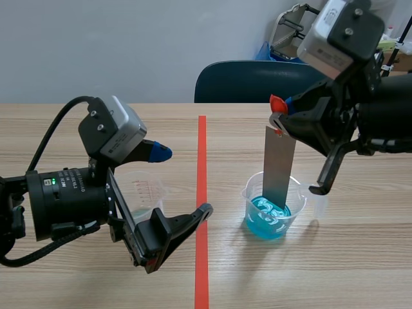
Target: Do the redox reaction experiment
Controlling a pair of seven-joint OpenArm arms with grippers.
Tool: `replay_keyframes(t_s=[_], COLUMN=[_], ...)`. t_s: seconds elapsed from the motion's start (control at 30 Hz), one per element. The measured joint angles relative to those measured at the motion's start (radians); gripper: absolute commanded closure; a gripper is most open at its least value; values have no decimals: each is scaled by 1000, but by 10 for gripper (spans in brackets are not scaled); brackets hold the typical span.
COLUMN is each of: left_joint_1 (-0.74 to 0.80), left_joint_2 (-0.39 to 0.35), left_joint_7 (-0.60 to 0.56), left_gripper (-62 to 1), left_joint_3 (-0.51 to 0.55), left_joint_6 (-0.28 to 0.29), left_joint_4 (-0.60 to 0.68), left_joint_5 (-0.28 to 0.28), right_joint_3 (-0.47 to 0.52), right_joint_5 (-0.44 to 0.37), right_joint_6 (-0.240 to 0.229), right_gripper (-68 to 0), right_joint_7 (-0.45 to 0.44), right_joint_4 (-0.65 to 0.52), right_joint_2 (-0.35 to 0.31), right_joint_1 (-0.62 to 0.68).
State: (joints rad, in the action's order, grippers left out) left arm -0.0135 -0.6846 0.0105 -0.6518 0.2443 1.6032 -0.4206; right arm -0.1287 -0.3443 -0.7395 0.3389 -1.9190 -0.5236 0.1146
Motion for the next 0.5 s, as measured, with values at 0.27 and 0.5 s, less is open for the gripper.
replay_keyframes(t_s=[0.27, 0.5], left_joint_1=[0, 0], left_joint_2=[0, 0], left_joint_7=[0, 0], left_gripper=[-623, -623], left_joint_3=[0, 0], left_joint_6=[0, -1], left_joint_4=[0, 0], left_joint_5=[0, 0], right_joint_3=[-43, -116], right_joint_5=[106, 149], right_joint_6=[0, 0], right_gripper=[-6, -6], right_joint_7=[-98, -191], right_joint_4=[70, 95], right_joint_2=[0, -41], right_joint_1=[0, 0])
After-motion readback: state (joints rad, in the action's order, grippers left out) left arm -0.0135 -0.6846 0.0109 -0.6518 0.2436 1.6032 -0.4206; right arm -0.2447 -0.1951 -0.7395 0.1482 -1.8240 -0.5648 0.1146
